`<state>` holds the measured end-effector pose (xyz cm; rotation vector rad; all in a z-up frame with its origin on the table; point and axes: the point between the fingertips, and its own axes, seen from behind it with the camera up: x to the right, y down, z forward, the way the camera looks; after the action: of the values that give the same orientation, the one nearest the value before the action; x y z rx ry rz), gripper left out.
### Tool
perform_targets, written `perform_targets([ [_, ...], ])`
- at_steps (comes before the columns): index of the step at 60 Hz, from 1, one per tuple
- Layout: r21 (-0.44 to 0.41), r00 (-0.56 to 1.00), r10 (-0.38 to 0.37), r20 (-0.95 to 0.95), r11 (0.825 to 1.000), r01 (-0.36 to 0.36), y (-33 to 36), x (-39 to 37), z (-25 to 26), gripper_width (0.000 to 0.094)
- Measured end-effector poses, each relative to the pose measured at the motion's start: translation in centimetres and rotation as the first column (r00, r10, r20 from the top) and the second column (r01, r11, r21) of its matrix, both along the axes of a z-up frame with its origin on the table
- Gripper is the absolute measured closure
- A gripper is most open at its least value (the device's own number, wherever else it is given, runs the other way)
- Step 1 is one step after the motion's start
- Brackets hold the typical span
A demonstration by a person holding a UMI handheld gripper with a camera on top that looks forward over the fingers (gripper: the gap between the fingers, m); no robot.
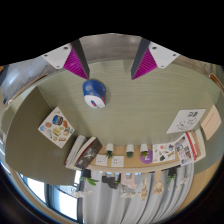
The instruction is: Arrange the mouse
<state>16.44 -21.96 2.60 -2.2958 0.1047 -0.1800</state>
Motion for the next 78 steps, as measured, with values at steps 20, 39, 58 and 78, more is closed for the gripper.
perform_targets([
  [20,0.023,0.995,0.036,-0.09,0.999,-0.034,7.3,5.9,-2.1,0.0135],
  [39,-0.031,0.995,0.016,-0.102,0.999,-0.019,10.0,6.8,-3.6,0.0409],
  [58,-0.13,0.996,-0.023,-0.089,0.991,0.012,10.1,6.9,-3.6,0.0593],
  [78,0.176,0.991,-0.113,-0.066,0.977,0.123,19.9,-5.6,19.4,0.0591],
])
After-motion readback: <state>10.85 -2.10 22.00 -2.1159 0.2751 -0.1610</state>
